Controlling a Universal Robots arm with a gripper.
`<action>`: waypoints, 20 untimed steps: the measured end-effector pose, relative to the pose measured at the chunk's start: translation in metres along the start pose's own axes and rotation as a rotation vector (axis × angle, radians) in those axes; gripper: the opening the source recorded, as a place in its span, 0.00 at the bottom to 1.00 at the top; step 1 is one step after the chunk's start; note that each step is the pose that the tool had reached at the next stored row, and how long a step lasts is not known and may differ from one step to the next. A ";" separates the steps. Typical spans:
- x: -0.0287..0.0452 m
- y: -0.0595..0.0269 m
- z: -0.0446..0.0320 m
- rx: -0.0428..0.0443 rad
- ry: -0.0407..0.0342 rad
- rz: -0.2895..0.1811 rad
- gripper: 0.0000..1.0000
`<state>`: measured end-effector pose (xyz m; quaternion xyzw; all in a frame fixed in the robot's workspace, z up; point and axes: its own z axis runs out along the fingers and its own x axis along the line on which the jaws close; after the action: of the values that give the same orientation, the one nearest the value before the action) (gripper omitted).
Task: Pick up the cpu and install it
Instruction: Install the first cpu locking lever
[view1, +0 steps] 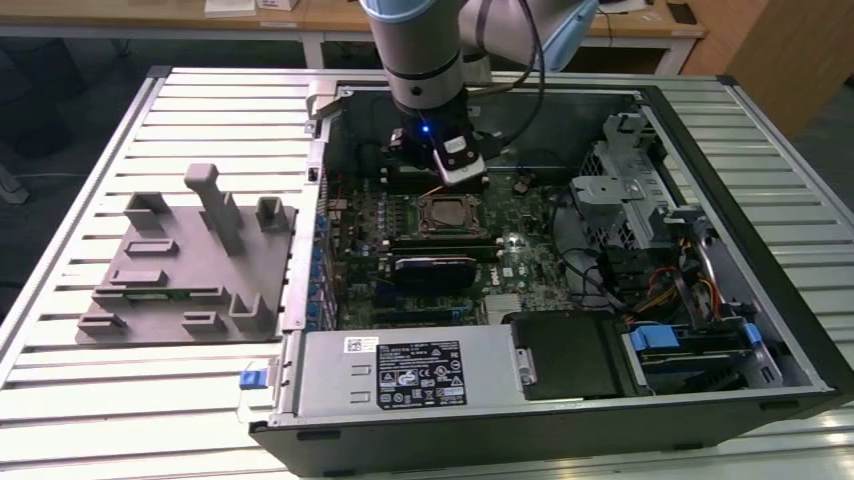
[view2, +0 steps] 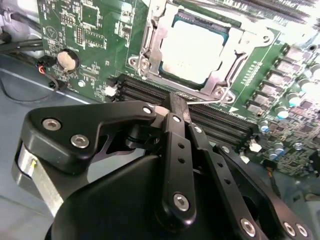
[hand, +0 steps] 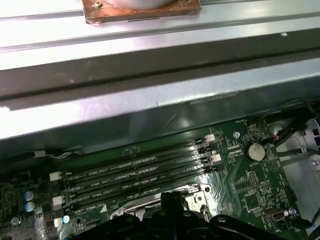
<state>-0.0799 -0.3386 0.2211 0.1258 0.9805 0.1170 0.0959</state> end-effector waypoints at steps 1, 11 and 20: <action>0.0002 0.0011 0.0007 0.0003 -0.0004 0.001 0.11; -0.0028 0.0050 0.0079 0.0036 -0.0056 0.021 0.11; -0.0004 0.0111 0.0137 0.0059 -0.0095 0.036 0.11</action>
<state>-0.0741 -0.3254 0.2109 0.1441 0.9779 0.1152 0.0981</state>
